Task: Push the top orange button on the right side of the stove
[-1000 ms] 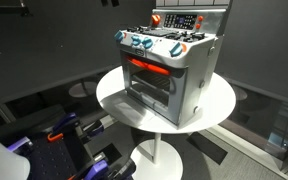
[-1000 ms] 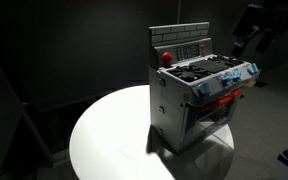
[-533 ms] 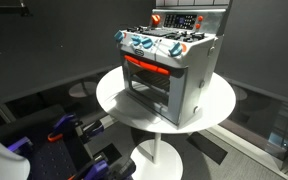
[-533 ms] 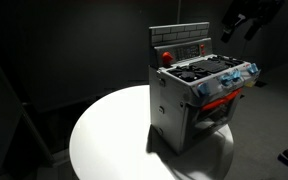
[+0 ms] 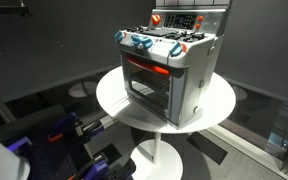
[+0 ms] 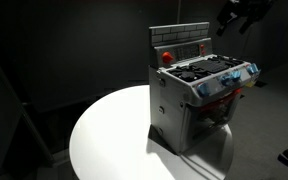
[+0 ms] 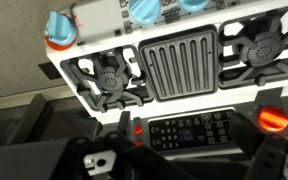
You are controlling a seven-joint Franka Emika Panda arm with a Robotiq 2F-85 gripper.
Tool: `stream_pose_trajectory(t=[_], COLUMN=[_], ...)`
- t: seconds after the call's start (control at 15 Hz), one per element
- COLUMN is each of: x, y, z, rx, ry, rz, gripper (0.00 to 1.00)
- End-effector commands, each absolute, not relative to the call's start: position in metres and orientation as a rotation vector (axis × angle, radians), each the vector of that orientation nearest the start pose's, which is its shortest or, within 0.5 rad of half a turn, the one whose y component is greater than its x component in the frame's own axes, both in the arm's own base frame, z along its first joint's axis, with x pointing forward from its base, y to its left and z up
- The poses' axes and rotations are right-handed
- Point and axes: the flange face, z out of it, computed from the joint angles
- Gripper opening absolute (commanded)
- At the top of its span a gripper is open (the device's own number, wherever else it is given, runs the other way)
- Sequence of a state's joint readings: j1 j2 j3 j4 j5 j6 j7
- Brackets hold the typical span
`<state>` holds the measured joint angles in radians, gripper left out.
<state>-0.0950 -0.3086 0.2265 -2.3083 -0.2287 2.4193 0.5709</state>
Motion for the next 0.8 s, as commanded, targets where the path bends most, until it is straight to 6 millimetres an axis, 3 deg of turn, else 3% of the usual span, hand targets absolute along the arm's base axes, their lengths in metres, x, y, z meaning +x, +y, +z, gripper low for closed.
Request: stream_pose_trajectory(t=[0.0, 0.73], x=[0.506, 0.538], y=[0.049, -0.009], z=[0.504, 0.475], rx=[-3.099, -3.100], ry=[0.556, 0.791], rz=[-0.834, -0.818], gripper=[1.00, 1.00])
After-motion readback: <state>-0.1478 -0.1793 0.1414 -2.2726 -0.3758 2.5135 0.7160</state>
